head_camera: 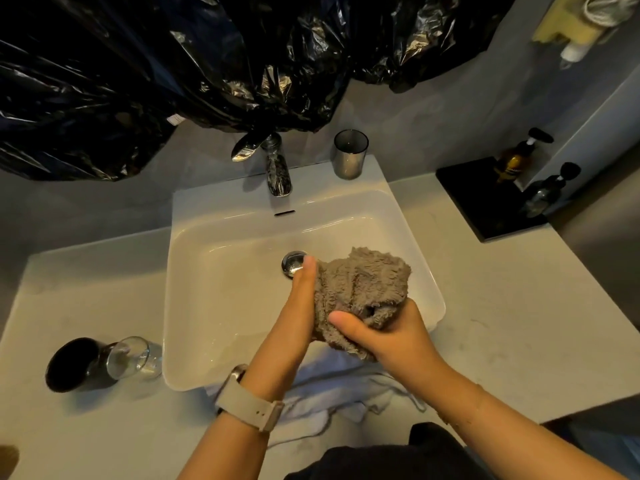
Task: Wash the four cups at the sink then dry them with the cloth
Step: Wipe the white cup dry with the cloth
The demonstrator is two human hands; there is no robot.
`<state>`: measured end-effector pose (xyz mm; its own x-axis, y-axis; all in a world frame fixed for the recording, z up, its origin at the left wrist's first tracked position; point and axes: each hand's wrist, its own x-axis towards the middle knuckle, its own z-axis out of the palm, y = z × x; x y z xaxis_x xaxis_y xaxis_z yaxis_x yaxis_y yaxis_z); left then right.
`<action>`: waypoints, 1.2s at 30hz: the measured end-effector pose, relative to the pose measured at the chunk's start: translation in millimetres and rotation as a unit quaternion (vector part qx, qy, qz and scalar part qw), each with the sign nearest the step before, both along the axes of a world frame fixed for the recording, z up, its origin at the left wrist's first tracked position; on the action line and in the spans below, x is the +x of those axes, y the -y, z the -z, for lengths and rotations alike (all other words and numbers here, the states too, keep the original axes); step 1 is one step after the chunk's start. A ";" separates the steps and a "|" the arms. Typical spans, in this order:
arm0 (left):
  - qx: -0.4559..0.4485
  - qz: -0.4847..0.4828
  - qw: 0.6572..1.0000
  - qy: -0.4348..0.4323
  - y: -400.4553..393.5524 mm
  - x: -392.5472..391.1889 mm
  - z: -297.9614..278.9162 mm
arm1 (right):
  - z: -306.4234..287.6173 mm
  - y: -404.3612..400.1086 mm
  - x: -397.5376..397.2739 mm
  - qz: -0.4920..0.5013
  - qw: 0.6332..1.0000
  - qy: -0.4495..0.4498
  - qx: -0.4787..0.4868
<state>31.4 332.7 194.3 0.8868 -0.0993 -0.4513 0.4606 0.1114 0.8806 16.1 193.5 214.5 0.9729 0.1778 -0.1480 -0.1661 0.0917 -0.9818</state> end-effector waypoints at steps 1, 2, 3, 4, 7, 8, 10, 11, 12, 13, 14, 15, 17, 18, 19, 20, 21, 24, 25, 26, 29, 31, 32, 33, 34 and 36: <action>0.037 -0.026 0.998 0.034 -0.9 -6.1 2.8 | 0.2 -2.2 -0.9 0.006 1.000 0.004 0.000; 0.081 -0.052 0.992 0.077 1.0 -5.5 5.9 | -1.4 -3.9 -0.2 0.012 1.000 -0.004 0.006; 0.122 -0.066 0.984 0.116 2.3 -9.4 2.3 | -1.0 -4.7 2.4 0.011 0.999 -0.023 0.020; 0.160 -0.065 0.974 0.145 3.5 -11.3 3.1 | -2.6 -4.9 5.5 0.003 0.997 -0.058 0.041; 0.262 -0.047 0.937 0.225 1.6 -20.4 6.6 | -3.3 -1.1 15.0 -0.030 0.969 -0.209 0.128; 0.271 -0.038 0.929 0.250 -0.2 -22.2 8.7 | -4.7 0.4 17.1 -0.035 0.962 -0.230 0.139; 0.236 -0.019 0.938 0.255 -4.7 -20.2 16.6 | -5.3 0.3 18.1 -0.034 0.973 -0.186 0.130; 0.206 -0.008 0.947 0.246 -4.5 -18.6 14.3 | -5.1 -1.1 17.0 -0.027 0.982 -0.142 0.118; 0.161 -0.006 0.961 0.225 -3.3 -16.3 11.6 | -5.5 -2.5 14.9 -0.015 0.989 -0.102 0.104; 0.120 -0.016 0.974 0.193 -1.7 -12.2 8.4 | -2.4 -2.7 12.6 -0.002 0.994 -0.064 0.084; 0.073 -0.029 0.986 0.146 -0.8 -8.1 3.1 | 0.5 -1.8 10.5 0.009 0.997 -0.034 0.062; 0.027 -0.022 0.995 0.097 -2.8 -5.2 -1.0 | 4.0 0.5 8.1 0.012 0.999 -0.001 0.033; -0.034 0.048 0.998 0.020 -6.5 -2.5 -9.6 | 7.1 3.1 2.9 -0.019 0.996 0.075 -0.042; -0.031 0.067 0.997 0.003 -8.3 -4.8 -8.9 | 7.7 3.8 0.6 -0.033 0.992 0.102 -0.065; -0.020 0.064 0.998 0.005 -7.1 -7.3 -8.1 | 9.2 5.1 -1.9 -0.038 0.991 0.111 -0.064; -0.010 0.055 0.998 0.025 -6.0 -10.0 -5.7 | 8.0 5.3 -3.2 -0.031 0.993 0.105 -0.048; 0.004 0.041 0.998 0.053 -3.0 -10.6 -2.6 | 7.6 5.2 -3.7 -0.021 0.995 0.089 -0.030; 0.039 -0.023 0.989 0.144 5.8 -12.7 4.8 | 0.5 1.4 -0.2 0.006 0.999 0.010 0.042; 0.050 -0.027 0.984 0.168 7.6 -15.8 3.7 | -0.3 1.1 1.7 0.009 0.998 -0.006 0.057; 0.060 -0.028 0.980 0.185 7.5 -19.3 4.5 | -2.8 0.9 3.7 0.008 0.998 -0.017 0.065; 0.083 -0.027 0.971 0.223 -0.9 -23.8 12.3 | -8.5 2.7 8.3 -0.024 0.996 -0.042 0.077; 0.112 -0.022 0.961 0.250 -6.3 -24.6 14.2 | -13.7 2.2 11.3 -0.056 0.993 -0.063 0.086; 0.136 -0.016 0.954 0.267 -8.8 -24.5 14.8 | -15.3 1.3 13.5 -0.063 0.989 -0.087 0.100; 0.166 -0.007 0.943 0.287 -11.5 -24.0 13.5 | -14.3 0.4 17.7 -0.061 0.982 -0.130 0.124; 0.202 0.005 0.928 0.311 -14.4 -23.7 11.9 | -14.6 -1.2 22.3 -0.054 0.966 -0.196 0.162; 0.275 0.038 0.893 0.356 -21.8 -23.8 13.4 | -15.2 -2.8 28.5 -0.055 0.919 -0.316 0.230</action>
